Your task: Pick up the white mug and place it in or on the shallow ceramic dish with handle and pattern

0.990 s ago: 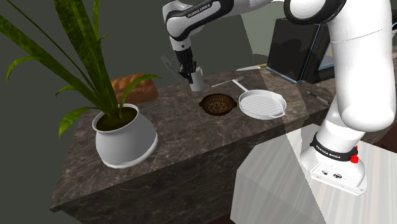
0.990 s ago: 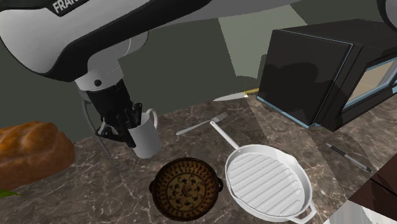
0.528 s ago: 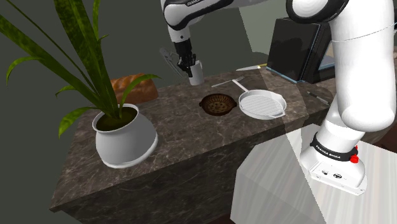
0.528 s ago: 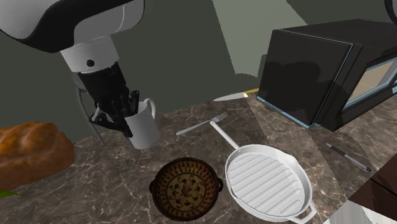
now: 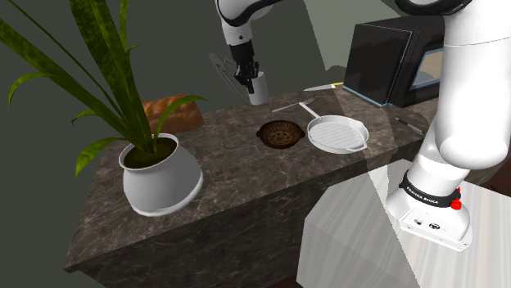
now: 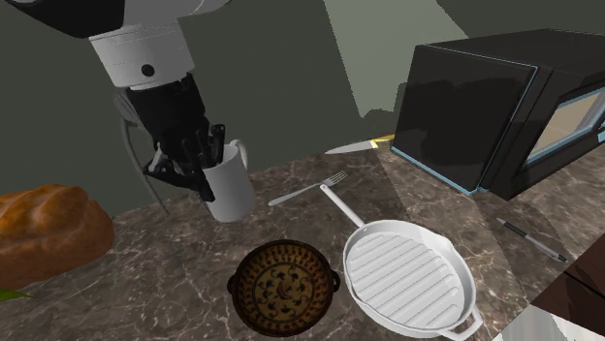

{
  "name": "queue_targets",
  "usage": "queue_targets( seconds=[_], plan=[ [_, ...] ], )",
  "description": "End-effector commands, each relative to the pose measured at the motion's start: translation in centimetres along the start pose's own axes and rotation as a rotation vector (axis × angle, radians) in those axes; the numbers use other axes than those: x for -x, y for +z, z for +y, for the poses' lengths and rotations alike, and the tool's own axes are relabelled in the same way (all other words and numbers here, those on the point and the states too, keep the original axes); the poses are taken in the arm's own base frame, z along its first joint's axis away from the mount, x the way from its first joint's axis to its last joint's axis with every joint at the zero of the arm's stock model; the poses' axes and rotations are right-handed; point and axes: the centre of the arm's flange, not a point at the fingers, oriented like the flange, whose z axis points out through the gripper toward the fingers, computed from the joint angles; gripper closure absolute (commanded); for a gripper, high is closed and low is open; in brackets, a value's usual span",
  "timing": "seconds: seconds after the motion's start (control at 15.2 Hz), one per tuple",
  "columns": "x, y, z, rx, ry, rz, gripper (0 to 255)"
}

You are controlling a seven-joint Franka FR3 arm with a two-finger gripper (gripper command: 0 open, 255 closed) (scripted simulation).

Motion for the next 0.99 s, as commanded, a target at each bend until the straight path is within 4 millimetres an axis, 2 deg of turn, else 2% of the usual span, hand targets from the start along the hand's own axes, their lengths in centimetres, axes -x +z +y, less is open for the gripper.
queue_targets(
  seconds=[0.0, 0.53, 0.59, 0.92],
  plan=[
    [2.9, 0.2, -0.3, 0.0, 0.0, 0.001, 255],
    [13.3, 0.4, -1.6, 0.0, 0.0, 0.001, 255],
    [13.4, 0.4, -1.6, 0.0, 0.0, 0.001, 255],
    [13.0, 3.0, -1.7, 0.0, 0.0, 0.001, 255]
  ],
)
